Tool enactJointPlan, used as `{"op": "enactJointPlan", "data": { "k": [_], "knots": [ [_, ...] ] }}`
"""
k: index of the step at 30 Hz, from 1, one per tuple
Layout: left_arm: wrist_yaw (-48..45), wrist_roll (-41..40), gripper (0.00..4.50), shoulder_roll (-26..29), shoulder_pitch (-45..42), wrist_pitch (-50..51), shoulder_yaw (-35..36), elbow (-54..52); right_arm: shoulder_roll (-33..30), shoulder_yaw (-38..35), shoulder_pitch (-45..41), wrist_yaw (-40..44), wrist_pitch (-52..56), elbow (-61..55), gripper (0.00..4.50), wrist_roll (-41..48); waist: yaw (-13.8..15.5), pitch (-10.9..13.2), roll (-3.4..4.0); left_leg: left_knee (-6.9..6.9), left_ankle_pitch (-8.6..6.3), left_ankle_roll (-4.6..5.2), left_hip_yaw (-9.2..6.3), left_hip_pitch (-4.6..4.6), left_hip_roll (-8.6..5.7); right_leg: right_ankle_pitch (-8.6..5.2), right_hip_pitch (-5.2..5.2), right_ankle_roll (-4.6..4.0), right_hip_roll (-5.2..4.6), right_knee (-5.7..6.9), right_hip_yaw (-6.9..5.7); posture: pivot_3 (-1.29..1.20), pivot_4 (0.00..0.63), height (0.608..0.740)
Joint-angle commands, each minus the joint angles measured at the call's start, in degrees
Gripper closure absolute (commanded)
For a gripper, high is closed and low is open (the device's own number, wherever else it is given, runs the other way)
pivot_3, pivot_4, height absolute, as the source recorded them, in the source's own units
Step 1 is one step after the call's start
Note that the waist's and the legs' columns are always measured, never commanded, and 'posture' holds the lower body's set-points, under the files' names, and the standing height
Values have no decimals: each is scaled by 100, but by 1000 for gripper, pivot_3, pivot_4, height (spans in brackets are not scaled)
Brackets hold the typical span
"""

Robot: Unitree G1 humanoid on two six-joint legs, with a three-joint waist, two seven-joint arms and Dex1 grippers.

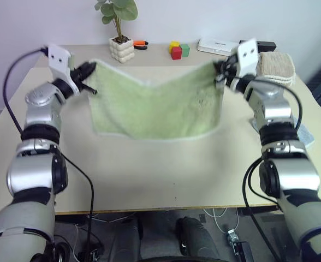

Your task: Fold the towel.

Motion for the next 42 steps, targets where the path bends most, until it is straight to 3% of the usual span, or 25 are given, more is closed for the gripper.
{"op": "enactJointPlan", "data": {
  "k": [1,5,9,16,26,30,35,42],
  "knots": [
    [-199,102,4500,430,-420,-615,187,229,-341,-439,-181,100,-824,69,4475,213,-2,0,0,-6,0,0,1,0,0,0,0,0,0,-7,0,0,150,740],
    [-1327,-125,4500,629,-179,-1060,395,225,-376,-487,763,927,-1020,-1109,4475,623,-2,-1,0,-18,0,0,10,2,1,0,5,1,-4,-25,-1,0,150,740],
    [-2533,-452,4500,647,552,-1334,637,17,-385,-410,2223,1508,-286,-2789,4475,1138,-4,-3,6,-10,2,-3,10,12,2,0,17,1,-4,-14,-2,0,150,740],
    [-4180,-721,4500,665,2174,-1594,617,-701,-951,-42,4158,2111,84,-4444,4475,921,9,1,9,15,1,-3,11,11,4,-1,12,-1,-4,10,0,0,150,740],
    [-4842,-1229,4500,1219,3389,-855,975,-1439,-1804,-682,5638,2984,1132,-5718,4475,1922,30,-3,4,23,1,-2,6,17,5,-2,16,-3,-5,28,0,0,150,740],
    [-4976,-1423,4500,1370,3749,-487,1096,-1770,-1994,-966,5832,3139,1309,-5823,4475,2139,37,-3,4,32,1,-3,6,19,5,-2,17,-3,-6,32,0,0,150,740],
    [-5081,-1825,4500,1548,4843,151,1063,-3017,-2315,-1227,6590,3587,1702,-6383,4475,2508,25,-5,1,21,0,-1,5,20,7,-5,17,-8,-7,29,-1,0,150,740],
    [-4687,-1915,4500,1337,5107,519,1176,-3621,-2235,-1196,6284,3320,1696,-5889,4475,2282,39,-12,-7,35,1,-2,3,34,8,-17,33,-29,-8,31,-2,0,150,740]
  ]
}}
